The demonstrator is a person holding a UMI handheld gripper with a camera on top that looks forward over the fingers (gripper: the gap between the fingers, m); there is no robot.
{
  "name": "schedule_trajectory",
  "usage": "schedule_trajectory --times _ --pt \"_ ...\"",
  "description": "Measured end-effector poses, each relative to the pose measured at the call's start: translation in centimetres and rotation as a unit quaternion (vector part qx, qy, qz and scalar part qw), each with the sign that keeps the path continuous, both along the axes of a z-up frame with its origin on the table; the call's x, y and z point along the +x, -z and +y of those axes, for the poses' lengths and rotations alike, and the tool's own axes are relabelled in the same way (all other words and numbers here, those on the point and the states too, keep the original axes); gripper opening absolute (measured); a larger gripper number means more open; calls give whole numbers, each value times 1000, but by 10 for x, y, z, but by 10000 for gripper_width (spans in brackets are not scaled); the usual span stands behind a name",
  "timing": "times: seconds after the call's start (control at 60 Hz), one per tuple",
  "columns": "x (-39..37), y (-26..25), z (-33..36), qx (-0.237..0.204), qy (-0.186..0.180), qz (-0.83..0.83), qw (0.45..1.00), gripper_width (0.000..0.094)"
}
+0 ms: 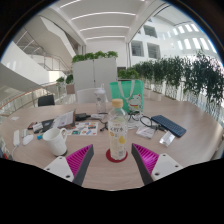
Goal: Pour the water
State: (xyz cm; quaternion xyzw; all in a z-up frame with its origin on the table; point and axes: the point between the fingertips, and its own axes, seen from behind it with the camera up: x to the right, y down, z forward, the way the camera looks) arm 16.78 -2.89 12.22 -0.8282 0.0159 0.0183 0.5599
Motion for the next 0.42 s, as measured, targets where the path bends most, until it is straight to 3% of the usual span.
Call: schedule_trajectory --times 0.417 --pt "-67 -121 -212 1 15 -28 999 840"
